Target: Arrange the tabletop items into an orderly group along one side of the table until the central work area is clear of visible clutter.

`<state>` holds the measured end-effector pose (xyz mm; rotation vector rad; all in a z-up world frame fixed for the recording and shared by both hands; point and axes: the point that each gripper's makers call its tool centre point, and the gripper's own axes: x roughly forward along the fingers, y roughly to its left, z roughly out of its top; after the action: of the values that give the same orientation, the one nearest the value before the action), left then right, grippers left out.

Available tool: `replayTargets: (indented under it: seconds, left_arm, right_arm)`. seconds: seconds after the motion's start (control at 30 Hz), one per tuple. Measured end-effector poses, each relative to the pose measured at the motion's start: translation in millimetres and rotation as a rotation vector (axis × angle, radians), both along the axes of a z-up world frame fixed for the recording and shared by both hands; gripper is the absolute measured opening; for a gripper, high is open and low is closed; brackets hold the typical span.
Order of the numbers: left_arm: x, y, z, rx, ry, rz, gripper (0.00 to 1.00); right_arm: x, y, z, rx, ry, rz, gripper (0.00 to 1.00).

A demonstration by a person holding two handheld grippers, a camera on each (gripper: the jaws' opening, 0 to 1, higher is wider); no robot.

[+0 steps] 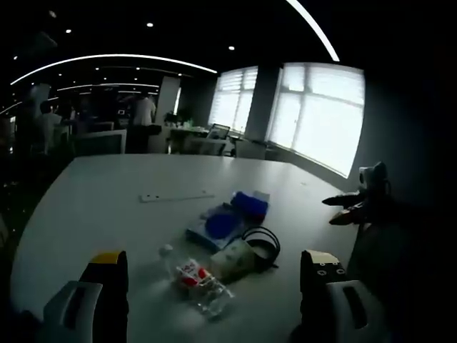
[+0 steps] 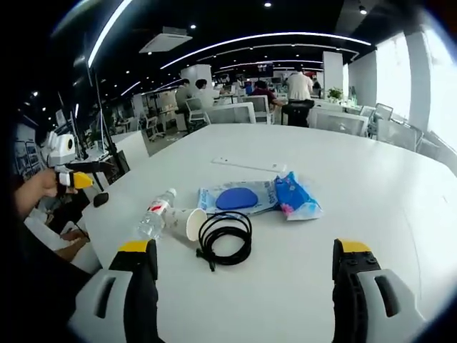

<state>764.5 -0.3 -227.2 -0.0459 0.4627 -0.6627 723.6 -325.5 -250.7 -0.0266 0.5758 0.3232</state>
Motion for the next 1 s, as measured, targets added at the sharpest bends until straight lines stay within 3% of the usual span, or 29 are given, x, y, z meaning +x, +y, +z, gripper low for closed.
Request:
replayTargets:
  seconds: [1.0]
  left_arm:
    - [-8.4, 6.5, 3.6, 0.012, -0.005, 0.029, 0.99]
  right_arm:
    - [-2.3, 3.9, -1.9, -0.003, 0.005, 0.017, 0.98]
